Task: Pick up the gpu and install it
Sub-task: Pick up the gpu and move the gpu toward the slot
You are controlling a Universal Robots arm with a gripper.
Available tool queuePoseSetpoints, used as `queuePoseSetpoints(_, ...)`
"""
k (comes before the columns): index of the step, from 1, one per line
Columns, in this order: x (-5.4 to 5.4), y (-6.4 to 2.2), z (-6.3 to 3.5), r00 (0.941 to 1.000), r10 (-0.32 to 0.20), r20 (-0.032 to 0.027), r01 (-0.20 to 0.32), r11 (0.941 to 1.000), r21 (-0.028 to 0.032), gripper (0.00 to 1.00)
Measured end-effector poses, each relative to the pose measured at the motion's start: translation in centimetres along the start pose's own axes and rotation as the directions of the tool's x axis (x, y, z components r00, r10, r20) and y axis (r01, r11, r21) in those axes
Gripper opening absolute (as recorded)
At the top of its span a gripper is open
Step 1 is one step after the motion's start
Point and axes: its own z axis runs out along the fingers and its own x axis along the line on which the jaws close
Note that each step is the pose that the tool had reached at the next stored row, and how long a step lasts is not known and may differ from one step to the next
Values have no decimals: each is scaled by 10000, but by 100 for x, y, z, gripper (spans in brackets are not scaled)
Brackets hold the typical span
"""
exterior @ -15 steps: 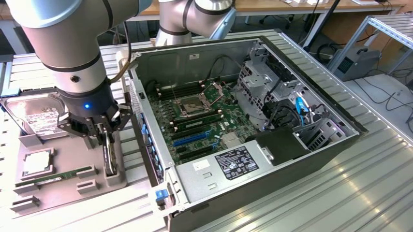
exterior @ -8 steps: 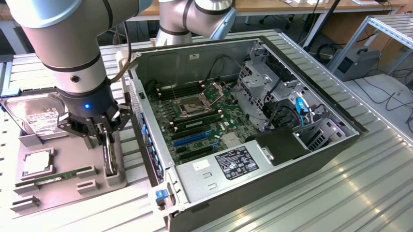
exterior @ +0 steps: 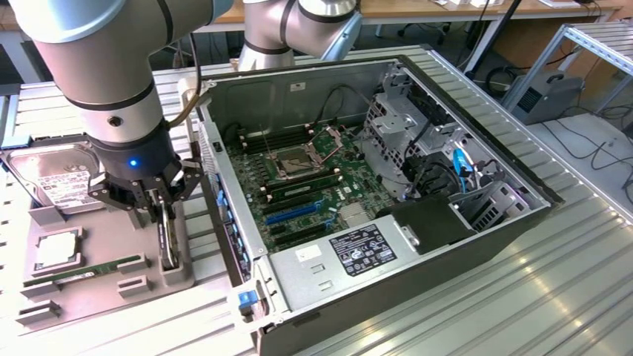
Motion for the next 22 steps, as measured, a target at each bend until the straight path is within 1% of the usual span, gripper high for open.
queuePoseSetpoints(10,0,0,-14,10000,0,0,0,10000,0,27)
queuePoseSetpoints(22,-2,1,-83,10000,0,0,0,10000,0,27)
